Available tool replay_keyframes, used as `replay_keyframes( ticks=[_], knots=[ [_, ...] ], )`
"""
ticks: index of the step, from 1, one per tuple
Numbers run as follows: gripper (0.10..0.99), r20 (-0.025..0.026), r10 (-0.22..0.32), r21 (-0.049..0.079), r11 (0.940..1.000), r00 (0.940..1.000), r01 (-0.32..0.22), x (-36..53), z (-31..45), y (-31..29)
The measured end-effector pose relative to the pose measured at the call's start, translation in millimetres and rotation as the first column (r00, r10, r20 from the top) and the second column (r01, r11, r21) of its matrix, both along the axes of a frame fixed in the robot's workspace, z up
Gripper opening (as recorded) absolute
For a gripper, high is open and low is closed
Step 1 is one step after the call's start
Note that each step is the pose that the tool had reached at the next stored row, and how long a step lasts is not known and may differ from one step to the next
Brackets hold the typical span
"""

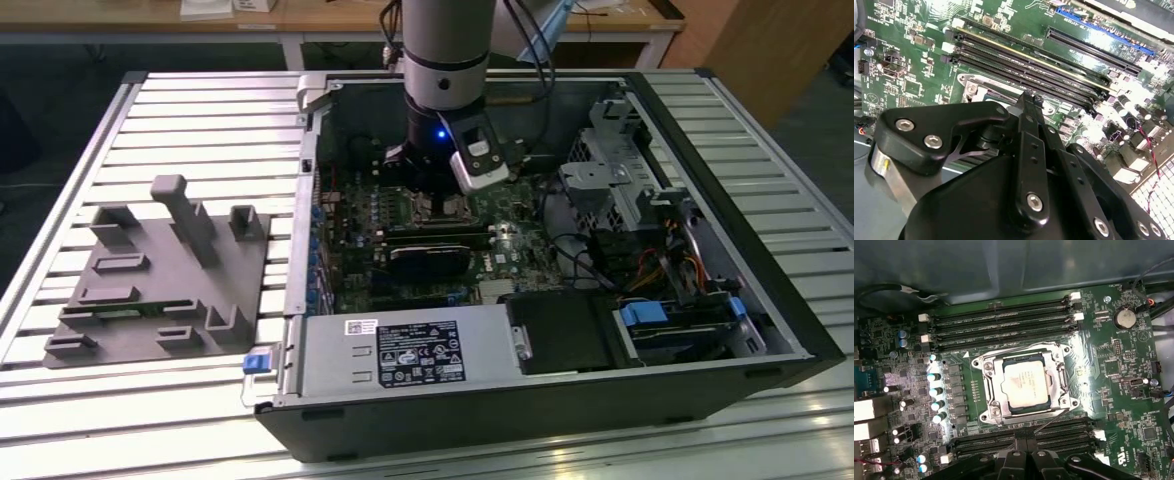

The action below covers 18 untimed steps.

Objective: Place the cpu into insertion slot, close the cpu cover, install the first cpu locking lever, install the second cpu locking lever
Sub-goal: 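Install the second cpu locking lever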

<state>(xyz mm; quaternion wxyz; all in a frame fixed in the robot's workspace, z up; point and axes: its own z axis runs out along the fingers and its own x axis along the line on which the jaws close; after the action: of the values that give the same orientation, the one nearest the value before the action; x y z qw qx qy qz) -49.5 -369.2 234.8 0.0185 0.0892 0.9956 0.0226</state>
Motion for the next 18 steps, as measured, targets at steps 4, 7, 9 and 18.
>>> replay_keyframes(
  ticks=[4, 7, 9, 18],
  knots=[
    [0.106, -0.0001, 0.000, 0.013, 0.9999, 1.0000, 0.000, -1.7, -2.8, -2.8],
    [0.106, -0.0001, 0.001, 0.034, 0.9994, 1.0000, -0.001, -4.2, -4.9, -6.4],
    [0.106, -0.0001, 0.001, 0.046, 0.9989, 1.0000, -0.001, -6.5, -6.3, -8.4],
    [0.106, 0.0002, 0.004, 0.133, 0.9911, 1.0000, -0.004, -14.6, -13.3, -21.1]
  ],
)
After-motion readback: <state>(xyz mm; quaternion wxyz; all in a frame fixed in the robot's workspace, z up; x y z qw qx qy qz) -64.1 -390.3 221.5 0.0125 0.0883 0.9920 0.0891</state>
